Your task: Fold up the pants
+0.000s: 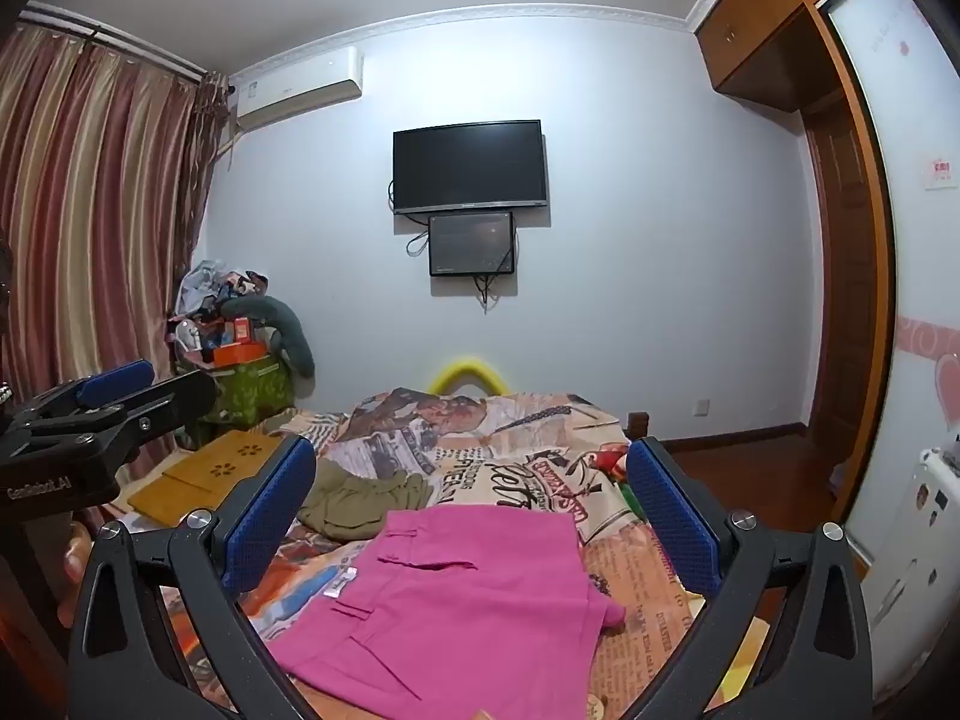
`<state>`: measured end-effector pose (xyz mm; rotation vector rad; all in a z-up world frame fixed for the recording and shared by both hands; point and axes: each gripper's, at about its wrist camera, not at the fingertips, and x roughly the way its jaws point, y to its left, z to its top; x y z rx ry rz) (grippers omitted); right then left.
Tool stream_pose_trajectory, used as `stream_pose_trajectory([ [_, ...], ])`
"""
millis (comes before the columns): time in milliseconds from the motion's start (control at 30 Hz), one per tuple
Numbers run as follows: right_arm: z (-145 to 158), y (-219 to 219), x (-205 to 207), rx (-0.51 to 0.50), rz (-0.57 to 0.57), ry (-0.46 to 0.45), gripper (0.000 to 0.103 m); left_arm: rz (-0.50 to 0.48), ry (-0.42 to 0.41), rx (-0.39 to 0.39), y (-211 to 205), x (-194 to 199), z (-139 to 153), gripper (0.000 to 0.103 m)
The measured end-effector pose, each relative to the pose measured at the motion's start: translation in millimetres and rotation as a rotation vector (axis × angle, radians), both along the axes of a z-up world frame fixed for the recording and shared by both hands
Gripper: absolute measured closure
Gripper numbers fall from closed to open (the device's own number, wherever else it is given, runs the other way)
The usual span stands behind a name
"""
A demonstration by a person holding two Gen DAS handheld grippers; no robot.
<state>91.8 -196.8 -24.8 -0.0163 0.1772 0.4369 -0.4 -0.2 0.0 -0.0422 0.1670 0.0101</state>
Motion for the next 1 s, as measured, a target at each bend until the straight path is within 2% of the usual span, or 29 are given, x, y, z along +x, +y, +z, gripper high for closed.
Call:
stream_pose_trajectory([
  [133, 1, 0, 0, -0.001, 0.002, 0.002, 0.0, 0.011, 0.001, 0.018, -4, -2, -1, 0.0],
  [167, 0, -1, 2, -0.001, 0.002, 0.004, 0.0, 0.02, 0.026, 0.012, -6, 5, -7, 0.0],
  [233, -2, -1, -1, -0.006, -0.002, 0.006, 0.0, 0.026, 0.017, -0.029, 7, -1, -6, 0.0],
  [433, -4, 0, 2, -0.015, -0.001, 0.014, 0.0, 0.026, 0.051, -0.01, 8, 10, -8, 0.0],
  [1000, -6, 4, 6, -0.014, -0.006, 0.025, 0.0, 0.043, 0.051, -0.002, 6, 11, -11, 0.0],
])
